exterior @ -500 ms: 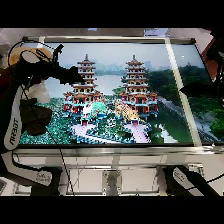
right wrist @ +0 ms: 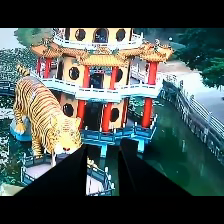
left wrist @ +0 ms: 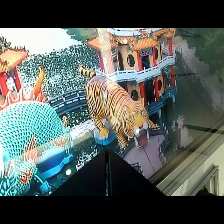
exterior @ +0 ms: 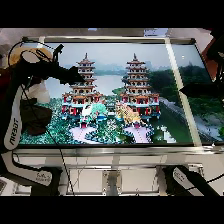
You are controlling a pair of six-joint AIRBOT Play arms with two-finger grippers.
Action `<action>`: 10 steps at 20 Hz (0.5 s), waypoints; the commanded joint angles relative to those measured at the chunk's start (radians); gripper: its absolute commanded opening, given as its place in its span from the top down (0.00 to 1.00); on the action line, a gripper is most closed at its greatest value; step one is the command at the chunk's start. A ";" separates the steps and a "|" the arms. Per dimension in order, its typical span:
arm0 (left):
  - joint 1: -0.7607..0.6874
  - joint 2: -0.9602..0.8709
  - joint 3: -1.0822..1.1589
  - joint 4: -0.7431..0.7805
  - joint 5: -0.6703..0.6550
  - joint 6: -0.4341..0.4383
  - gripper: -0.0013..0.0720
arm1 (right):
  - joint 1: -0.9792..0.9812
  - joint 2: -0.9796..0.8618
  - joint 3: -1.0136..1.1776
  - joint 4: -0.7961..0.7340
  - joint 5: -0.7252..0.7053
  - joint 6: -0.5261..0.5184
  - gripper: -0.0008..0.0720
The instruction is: Fold the shirts.
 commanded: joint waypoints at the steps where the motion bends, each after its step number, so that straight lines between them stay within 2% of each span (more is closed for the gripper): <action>1: 0.001 -0.001 0.000 0.000 0.007 0.000 0.96 | 0.001 0.000 0.000 0.000 0.000 0.000 0.65; 4: 0.001 -0.001 0.000 0.005 0.058 0.004 0.96 | 0.001 0.000 0.000 0.000 0.000 0.000 0.65; 5: 0.002 -0.001 0.000 0.021 0.096 0.010 0.88 | 0.001 0.000 0.000 0.005 -0.026 -0.006 0.65; 7: 0.008 -0.001 0.001 0.170 0.193 0.034 0.27 | 0.001 0.000 0.000 0.037 -0.142 -0.005 0.65; 8: 0.016 0.000 0.001 0.309 0.238 0.013 0.15 | 0.001 0.000 0.000 0.039 -0.193 -0.005 0.65; 10: 0.043 0.000 0.001 0.629 0.282 -0.129 0.15 | 0.001 0.000 0.000 0.040 -0.299 -0.004 0.65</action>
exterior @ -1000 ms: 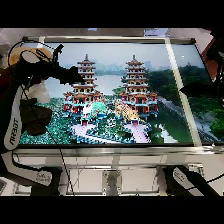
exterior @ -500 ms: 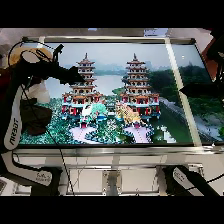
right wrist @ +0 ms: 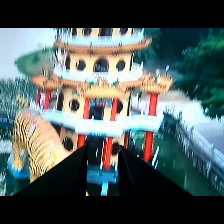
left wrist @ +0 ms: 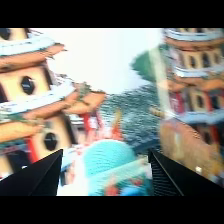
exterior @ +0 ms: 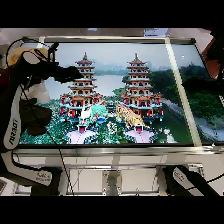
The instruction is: Fold the shirts.
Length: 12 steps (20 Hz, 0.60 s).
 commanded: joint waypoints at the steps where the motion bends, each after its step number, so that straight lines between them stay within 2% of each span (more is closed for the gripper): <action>1: 0.039 0.000 0.001 0.562 0.102 -0.195 0.15 | 0.001 0.000 0.000 0.031 -0.208 0.000 0.65; 2: 0.058 0.000 0.001 0.770 0.092 -0.270 0.15 | 0.001 0.000 0.000 0.055 -0.238 0.008 0.65; 3: 0.080 0.000 0.001 0.930 0.083 -0.310 0.15 | 0.001 0.000 0.000 0.084 -0.251 0.027 0.65; 4: 0.110 0.000 0.001 1.040 0.085 -0.341 0.15 | 0.001 0.000 0.000 0.113 -0.255 0.026 0.65; 6: 0.182 0.000 0.001 1.104 0.136 -0.361 0.15 | 0.001 0.000 0.000 0.180 -0.275 0.026 0.65; 8: 0.262 -0.003 0.001 1.100 0.197 -0.456 0.15 | 0.001 0.000 0.000 0.238 -0.286 0.026 0.64; 9: 0.300 -0.003 0.001 1.092 0.233 -0.512 0.10 | 0.003 0.000 0.000 0.263 -0.279 0.026 0.63; 11: 0.377 -0.003 0.001 1.056 0.317 -0.610 0.08 | 0.016 0.000 0.000 0.276 -0.262 0.026 0.31; 12: 0.414 -0.006 0.001 1.014 0.353 -0.640 0.08 | 0.026 0.000 0.000 0.277 -0.255 0.026 0.23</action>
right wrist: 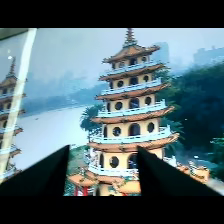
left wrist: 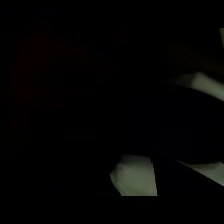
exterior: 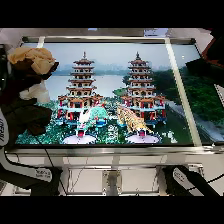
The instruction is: Fold the shirts.
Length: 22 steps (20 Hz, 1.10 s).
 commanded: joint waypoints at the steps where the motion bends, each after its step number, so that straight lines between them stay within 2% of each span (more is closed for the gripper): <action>1: 0.131 -0.010 0.001 -0.053 0.142 -0.144 0.08 | 0.030 0.000 0.000 0.049 0.006 0.002 0.23; 3: 0.187 -0.037 0.001 -0.212 0.181 -0.109 0.08 | 0.062 0.000 0.000 0.051 -0.010 0.003 0.23; 6: 0.227 -0.105 0.001 -0.399 0.200 0.019 0.08 | 0.107 0.000 0.000 0.051 -0.065 0.003 0.23; 11: 0.227 -0.190 0.001 -0.530 0.304 0.028 0.10 | 0.151 0.000 0.000 0.053 -0.100 0.031 0.23; 13: 0.227 -0.207 0.001 -0.574 0.349 0.028 0.28 | 0.156 0.000 0.000 0.053 -0.100 0.033 0.23; 15: 0.227 -0.218 0.001 -0.582 0.378 0.028 0.81 | 0.155 0.000 0.000 0.054 -0.100 0.048 0.23; 16: 0.227 -0.218 0.001 -0.582 0.392 0.029 0.96 | 0.155 0.000 0.000 0.054 -0.100 0.047 0.24; 18: 0.227 -0.217 0.008 -0.584 0.394 0.030 0.96 | 0.155 0.000 0.000 0.055 -0.100 0.048 0.24; 20: 0.226 -0.215 0.045 -0.638 0.341 0.049 0.96 | 0.155 0.000 0.000 0.055 -0.101 0.048 0.24; 22: 0.225 -0.198 0.100 -0.751 0.269 0.159 0.96 | 0.155 0.000 0.000 0.063 -0.112 0.048 0.24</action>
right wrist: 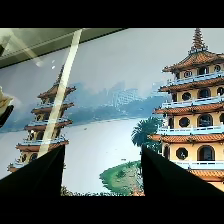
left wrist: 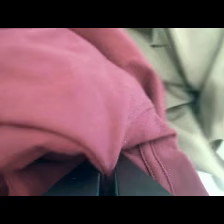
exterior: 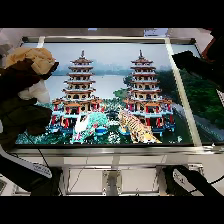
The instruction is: Fold the shirts.
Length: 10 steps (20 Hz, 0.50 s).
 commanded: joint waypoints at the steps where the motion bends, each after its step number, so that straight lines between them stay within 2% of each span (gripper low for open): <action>1: -0.002 0.031 0.083 -0.206 -0.106 0.171 0.96 | 0.001 0.000 0.000 0.019 -0.021 0.003 0.24; 6: -0.051 0.171 0.239 -0.777 -0.409 0.597 0.96 | 0.000 0.000 0.003 0.114 -0.071 0.002 0.24; 7: -0.083 0.200 0.263 -0.855 -0.475 0.634 0.96 | 0.000 0.001 0.006 0.114 -0.070 -0.001 0.24; 10: -0.225 0.265 0.286 -0.941 -0.606 0.641 0.96 | -0.002 0.013 0.027 0.108 -0.063 -0.002 0.24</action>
